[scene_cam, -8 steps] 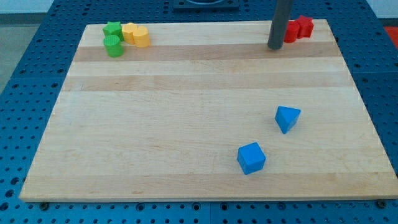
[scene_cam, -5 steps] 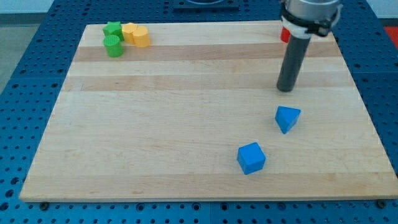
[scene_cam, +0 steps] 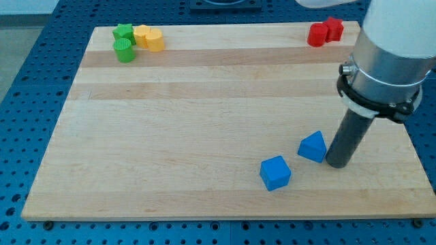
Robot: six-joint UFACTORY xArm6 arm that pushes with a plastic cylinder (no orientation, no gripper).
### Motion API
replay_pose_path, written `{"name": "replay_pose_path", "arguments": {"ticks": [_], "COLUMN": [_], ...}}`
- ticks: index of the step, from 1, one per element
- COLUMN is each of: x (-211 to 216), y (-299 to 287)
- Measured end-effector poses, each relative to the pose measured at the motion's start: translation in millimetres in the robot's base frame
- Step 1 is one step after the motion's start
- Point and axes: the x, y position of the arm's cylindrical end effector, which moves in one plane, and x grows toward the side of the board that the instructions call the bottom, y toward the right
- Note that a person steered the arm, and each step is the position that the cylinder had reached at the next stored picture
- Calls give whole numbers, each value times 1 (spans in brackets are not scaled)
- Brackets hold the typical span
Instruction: Slide the blue triangle slightly left
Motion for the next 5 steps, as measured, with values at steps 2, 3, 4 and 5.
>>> {"name": "replay_pose_path", "arguments": {"ticks": [2,3,4,5], "x": [-17,-16,-16,-16], "y": [0,-26,-51,-74]}}
